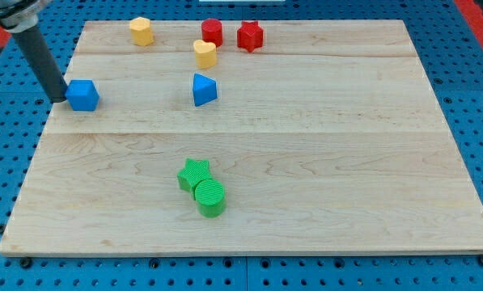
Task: Push the blue cube towards the blue triangle
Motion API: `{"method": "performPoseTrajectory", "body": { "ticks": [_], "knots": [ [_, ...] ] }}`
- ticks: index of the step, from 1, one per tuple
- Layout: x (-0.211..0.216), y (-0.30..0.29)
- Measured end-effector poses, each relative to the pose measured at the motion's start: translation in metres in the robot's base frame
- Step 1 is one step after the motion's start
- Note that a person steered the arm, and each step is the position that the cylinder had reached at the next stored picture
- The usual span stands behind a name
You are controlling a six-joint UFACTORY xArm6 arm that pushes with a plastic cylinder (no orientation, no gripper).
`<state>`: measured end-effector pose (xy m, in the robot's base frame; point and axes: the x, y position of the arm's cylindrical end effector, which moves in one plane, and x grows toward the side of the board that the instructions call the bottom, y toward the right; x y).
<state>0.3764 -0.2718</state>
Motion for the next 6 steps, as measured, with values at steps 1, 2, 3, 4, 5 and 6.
{"method": "performPoseTrajectory", "body": {
  "ticks": [1,2,3,4,5,6],
  "knots": [
    [-0.005,-0.006],
    [-0.01,-0.01],
    [-0.014,0.004],
    [-0.007,0.056],
    [0.008,0.081],
    [0.024,0.098]
  ]
}}
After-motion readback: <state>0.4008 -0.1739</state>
